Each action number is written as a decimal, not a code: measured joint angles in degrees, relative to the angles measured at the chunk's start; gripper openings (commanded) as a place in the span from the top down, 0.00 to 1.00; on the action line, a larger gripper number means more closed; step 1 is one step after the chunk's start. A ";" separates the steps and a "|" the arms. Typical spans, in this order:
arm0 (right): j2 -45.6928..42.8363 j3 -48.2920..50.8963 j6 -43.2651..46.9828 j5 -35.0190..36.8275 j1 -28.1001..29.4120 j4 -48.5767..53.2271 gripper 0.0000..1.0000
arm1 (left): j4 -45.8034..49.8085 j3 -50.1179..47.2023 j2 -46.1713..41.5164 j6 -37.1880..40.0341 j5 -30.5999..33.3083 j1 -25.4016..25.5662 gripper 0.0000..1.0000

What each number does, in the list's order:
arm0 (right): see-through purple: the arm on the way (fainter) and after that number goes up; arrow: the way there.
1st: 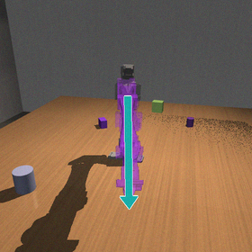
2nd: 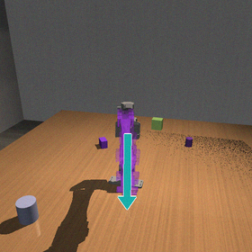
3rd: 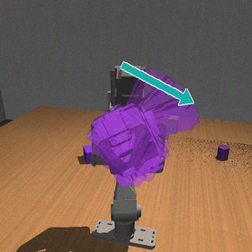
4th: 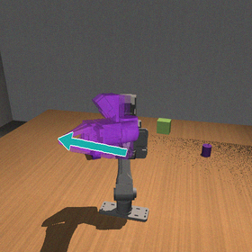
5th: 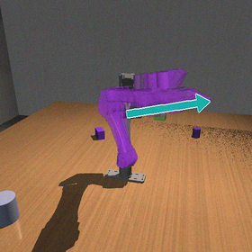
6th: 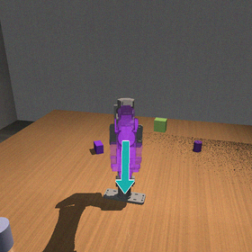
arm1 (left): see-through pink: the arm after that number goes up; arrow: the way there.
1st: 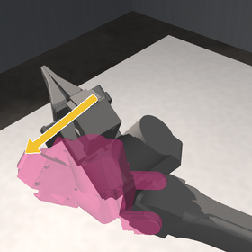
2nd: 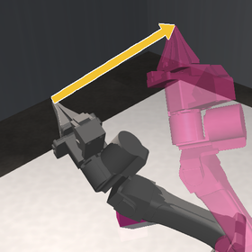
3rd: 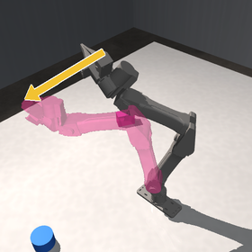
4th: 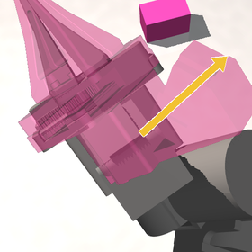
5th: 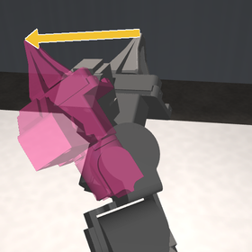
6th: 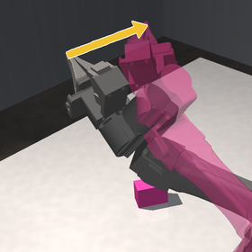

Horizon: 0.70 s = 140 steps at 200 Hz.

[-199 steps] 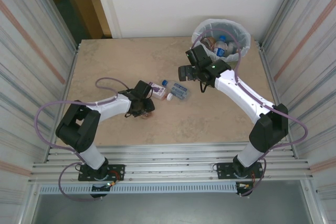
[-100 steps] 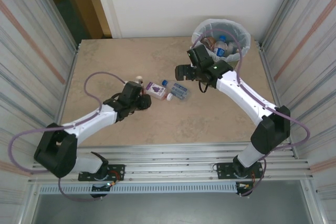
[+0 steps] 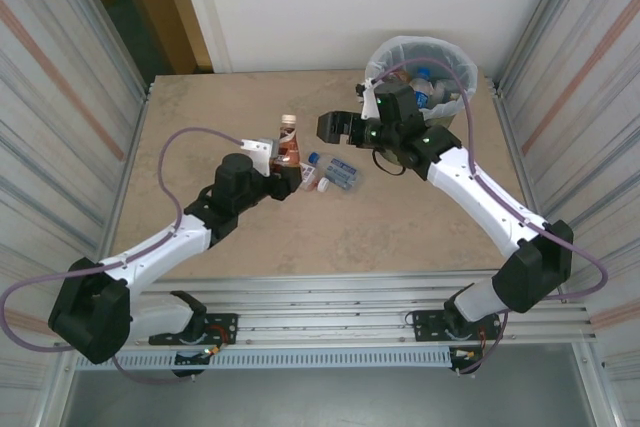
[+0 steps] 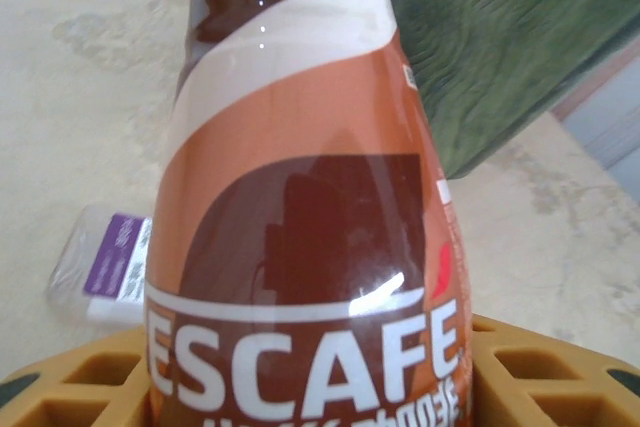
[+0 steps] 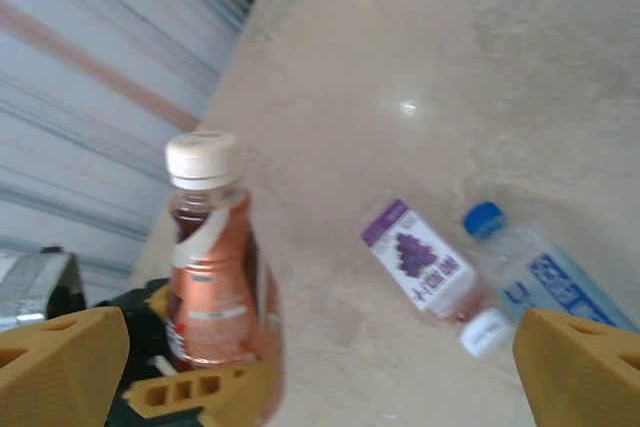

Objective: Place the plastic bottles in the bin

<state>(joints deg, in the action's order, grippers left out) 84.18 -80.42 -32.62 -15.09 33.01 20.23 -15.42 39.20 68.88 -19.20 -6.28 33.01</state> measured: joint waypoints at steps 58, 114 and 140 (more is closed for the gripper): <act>3.76 -1.92 -1.31 -3.43 2.54 -2.67 0.12 | -5.53 0.09 0.66 1.44 -4.55 1.29 0.50; 7.56 -5.49 -1.25 -4.35 3.04 -2.49 0.33 | -6.82 1.42 1.97 3.48 -8.09 3.45 0.49; 7.85 -5.92 -1.01 -4.28 3.04 -1.90 0.44 | -7.39 2.45 2.69 4.09 -8.76 3.98 0.49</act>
<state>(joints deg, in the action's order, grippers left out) 92.03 -86.35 -33.63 -19.38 36.05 18.33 -22.81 41.65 71.57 -15.11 -15.05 36.99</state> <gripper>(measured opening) 0.605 0.549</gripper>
